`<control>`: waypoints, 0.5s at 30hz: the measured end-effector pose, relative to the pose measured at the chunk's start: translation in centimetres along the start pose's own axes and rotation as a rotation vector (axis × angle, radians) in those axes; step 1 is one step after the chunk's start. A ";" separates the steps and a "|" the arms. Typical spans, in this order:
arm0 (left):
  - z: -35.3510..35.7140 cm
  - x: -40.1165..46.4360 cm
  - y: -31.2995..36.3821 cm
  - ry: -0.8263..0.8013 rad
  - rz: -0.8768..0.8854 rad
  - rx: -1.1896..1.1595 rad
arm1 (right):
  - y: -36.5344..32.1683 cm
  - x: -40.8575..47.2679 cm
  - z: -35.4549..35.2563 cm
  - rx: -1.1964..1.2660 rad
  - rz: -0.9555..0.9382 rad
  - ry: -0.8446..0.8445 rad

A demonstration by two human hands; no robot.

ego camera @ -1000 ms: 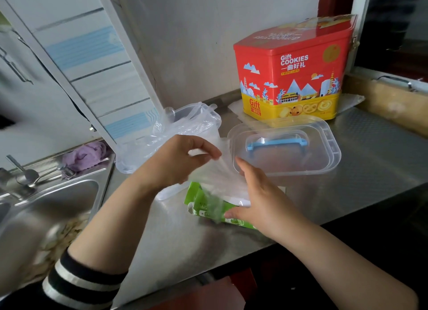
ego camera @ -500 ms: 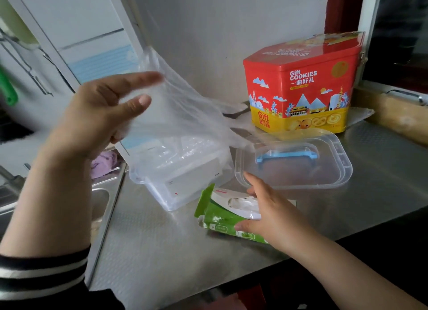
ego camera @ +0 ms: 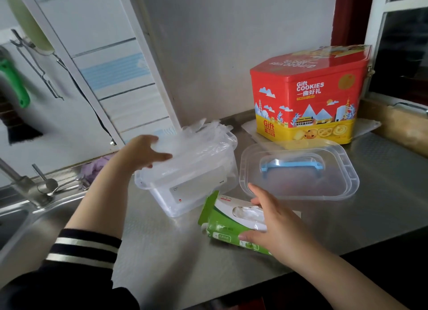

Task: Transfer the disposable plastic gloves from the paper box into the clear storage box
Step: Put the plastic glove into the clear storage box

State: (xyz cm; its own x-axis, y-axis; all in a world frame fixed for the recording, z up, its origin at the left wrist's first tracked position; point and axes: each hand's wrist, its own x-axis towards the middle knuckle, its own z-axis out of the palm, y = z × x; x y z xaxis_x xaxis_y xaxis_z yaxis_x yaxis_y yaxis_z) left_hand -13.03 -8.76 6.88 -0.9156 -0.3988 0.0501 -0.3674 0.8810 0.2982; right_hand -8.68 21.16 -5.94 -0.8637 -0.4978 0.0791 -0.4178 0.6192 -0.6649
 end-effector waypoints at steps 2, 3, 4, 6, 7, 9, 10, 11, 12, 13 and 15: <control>0.4 0.2 -0.5 -0.065 -0.027 0.134 | 0.0 0.0 0.0 -0.007 -0.005 0.004; 0.5 0.4 -0.7 -0.073 -0.037 0.187 | 0.0 -0.1 -0.1 -0.008 -0.007 0.004; 0.5 0.4 -0.9 -0.072 -0.045 0.222 | 0.0 -0.1 0.0 -0.010 -0.008 0.001; 0.3 0.4 -0.7 -0.065 -0.049 0.278 | 0.1 -0.1 0.0 -0.006 -0.008 0.009; 0.1 0.1 -0.4 -0.063 -0.057 0.311 | 0.1 -0.1 0.1 -0.007 -0.010 0.011; -0.5 -0.5 0.2 -0.025 -0.069 0.421 | 0.1 0.0 0.1 -0.015 -0.016 0.012; -0.8 -0.8 0.5 0.017 -0.074 0.495 | 0.1 0.0 0.1 -0.018 -0.017 0.012; -1.2 -1.2 0.9 0.069 -0.069 0.566 | 0.1 0.0 0.1 -0.018 -0.019 0.012; -1.4 -1.5 1.4 0.113 -0.058 0.605 | 0.1 0.0 0.1 -0.019 -0.020 0.013; -1.5 -1.4 1.8 0.128 -0.034 0.592 | 0.1 0.0 0.1 -0.024 -0.021 0.014; -1.1 -0.9 2.9 0.000 0.056 0.456 | 0.1 -0.1 0.0 -0.037 -0.023 0.014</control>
State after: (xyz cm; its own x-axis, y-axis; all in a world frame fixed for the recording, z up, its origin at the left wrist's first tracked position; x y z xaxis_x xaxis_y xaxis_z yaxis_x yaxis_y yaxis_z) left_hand -13.05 -6.11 8.74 -0.9362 -0.3472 0.0543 -0.3514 0.9232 -0.1554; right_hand -8.64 21.23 -6.04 -0.8573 -0.5041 0.1044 -0.4476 0.6297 -0.6349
